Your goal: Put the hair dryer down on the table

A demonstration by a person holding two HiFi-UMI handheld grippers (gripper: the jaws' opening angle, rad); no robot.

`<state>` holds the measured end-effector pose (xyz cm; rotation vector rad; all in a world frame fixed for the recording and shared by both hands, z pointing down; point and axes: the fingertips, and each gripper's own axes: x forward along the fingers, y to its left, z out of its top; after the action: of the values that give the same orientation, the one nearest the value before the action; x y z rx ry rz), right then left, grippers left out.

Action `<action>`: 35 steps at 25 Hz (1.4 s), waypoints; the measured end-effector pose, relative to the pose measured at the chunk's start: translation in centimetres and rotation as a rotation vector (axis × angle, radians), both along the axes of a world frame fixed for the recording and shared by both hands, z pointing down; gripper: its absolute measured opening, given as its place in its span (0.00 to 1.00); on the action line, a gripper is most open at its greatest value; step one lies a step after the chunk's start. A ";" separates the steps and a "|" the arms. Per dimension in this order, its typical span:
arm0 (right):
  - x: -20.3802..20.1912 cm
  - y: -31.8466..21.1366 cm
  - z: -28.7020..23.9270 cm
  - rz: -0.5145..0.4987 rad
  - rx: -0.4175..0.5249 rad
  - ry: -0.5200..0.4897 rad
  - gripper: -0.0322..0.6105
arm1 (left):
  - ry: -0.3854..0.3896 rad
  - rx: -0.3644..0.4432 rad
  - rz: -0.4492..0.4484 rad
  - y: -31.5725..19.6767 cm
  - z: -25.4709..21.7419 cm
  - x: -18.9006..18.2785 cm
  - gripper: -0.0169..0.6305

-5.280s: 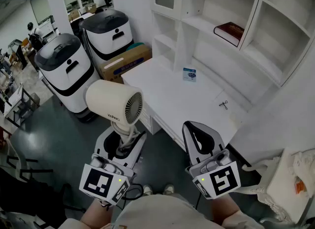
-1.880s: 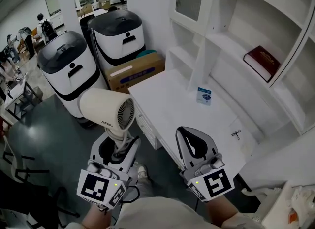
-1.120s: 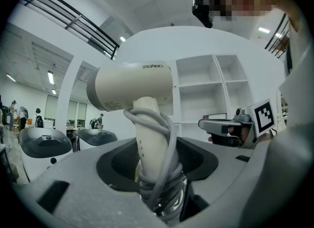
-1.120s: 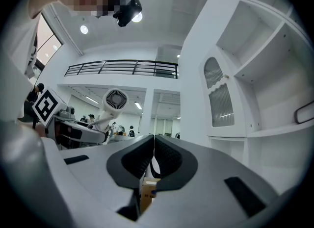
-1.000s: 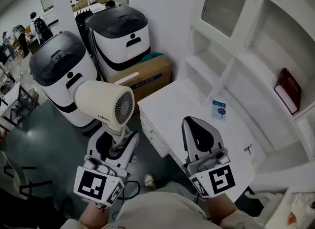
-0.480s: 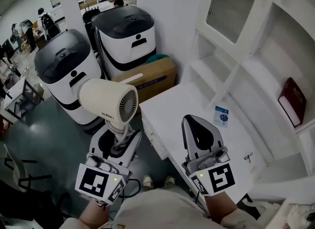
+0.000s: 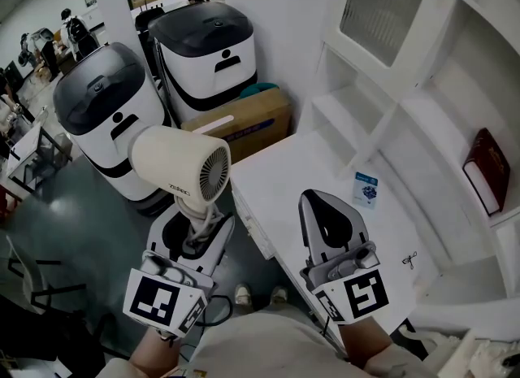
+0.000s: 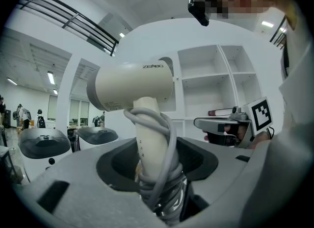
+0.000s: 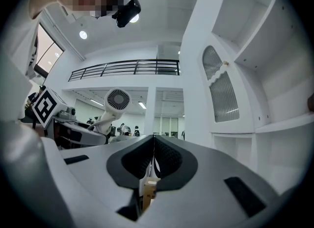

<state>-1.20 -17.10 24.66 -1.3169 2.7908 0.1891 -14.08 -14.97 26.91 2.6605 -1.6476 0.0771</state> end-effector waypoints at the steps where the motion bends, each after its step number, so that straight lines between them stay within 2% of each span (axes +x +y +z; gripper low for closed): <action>1: 0.0 -0.3 0.1 -0.001 -0.001 0.002 0.08 | -0.007 -0.006 0.004 -0.3 0.2 0.1 0.39; 5: 0.2 -1.8 0.5 -0.006 -0.024 -0.011 0.08 | -0.052 -0.048 0.032 -2.4 1.1 0.7 0.39; 8: 0.3 -3.3 0.6 -0.019 -0.046 -0.037 0.08 | -0.054 -0.076 0.065 -4.4 1.5 1.0 0.39; 12: 0.7 -6.6 1.5 0.008 -0.052 -0.007 0.08 | -0.071 -0.092 0.089 -7.8 1.9 1.2 0.39; 18: 1.1 -11.7 5.4 0.050 -0.114 0.032 0.08 | -0.113 -0.145 0.147 -13.7 4.9 1.9 0.38; 24: 1.3 -15.5 10.9 0.082 -0.194 0.052 0.08 | -0.140 -0.228 0.187 -18.6 10.1 2.9 0.38; 29: 1.3 -17.6 15.3 0.082 -0.255 0.050 0.08 | -0.165 -0.327 0.193 -22.1 16.3 3.0 0.38; 35: 1.4 -20.4 19.2 0.086 -0.290 0.066 0.08 | -0.148 -0.448 0.201 -25.9 24.4 3.5 0.38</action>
<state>0.22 -37.53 43.85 -1.5152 2.9037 -0.1809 -10.61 -40.88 51.32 2.4991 -1.2036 0.5830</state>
